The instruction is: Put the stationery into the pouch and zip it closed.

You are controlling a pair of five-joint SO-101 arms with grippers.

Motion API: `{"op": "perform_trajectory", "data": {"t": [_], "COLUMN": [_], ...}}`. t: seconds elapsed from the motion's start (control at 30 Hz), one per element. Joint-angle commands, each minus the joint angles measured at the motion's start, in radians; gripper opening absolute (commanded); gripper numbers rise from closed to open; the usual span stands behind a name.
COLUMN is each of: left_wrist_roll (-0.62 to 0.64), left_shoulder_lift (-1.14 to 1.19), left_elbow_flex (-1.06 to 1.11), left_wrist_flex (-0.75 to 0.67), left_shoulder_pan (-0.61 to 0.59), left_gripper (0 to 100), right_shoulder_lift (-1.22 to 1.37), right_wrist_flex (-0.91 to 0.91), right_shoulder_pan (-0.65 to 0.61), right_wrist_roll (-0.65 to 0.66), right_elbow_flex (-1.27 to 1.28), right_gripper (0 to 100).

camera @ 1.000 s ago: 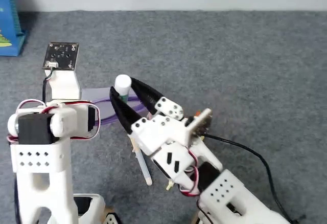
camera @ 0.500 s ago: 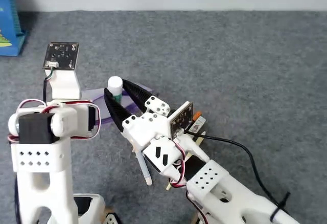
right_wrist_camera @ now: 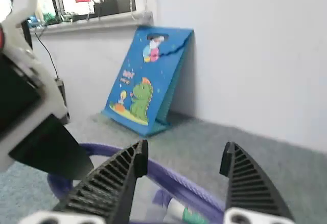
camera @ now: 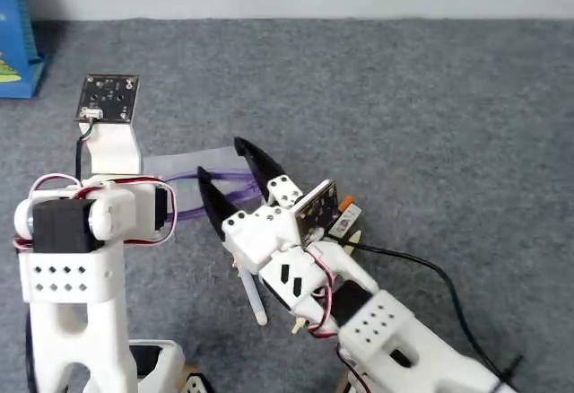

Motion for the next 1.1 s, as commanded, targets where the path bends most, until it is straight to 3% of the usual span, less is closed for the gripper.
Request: {"op": "perform_trajectory", "data": {"t": [0.0,0.1,0.2,0.43,0.67,1.07], "left_wrist_roll": [0.003,-0.048,-0.078,-0.092,-0.094,-0.094], "left_shoulder_lift": [0.000,0.000,0.000,0.000,0.000,0.000], "left_elbow_flex": [-0.022,-0.021,-0.021,-0.018,-0.018,-0.012], "left_wrist_flex": [0.020,0.020,0.018,0.018,0.018,0.018], "left_shoulder_pan": [-0.054,-0.129,-0.187,-0.222,-0.222,-0.226], "left_gripper": [1,1,1,1,1,1], "right_shoulder_lift": [-0.165,-0.268,-0.334,-0.285,0.010,0.475], "right_wrist_flex": [0.452,0.843,1.113,1.395,1.397,1.018], "right_shoulder_pan": [0.054,0.110,0.157,0.246,0.360,0.484], "right_wrist_roll": [-0.112,-0.198,-0.241,-0.315,-0.362,-0.334], "right_elbow_flex": [-0.149,-0.269,-0.362,-0.407,-0.410,-0.410], "right_gripper": [23.1,23.1,23.1,23.1,23.1,23.1]}}
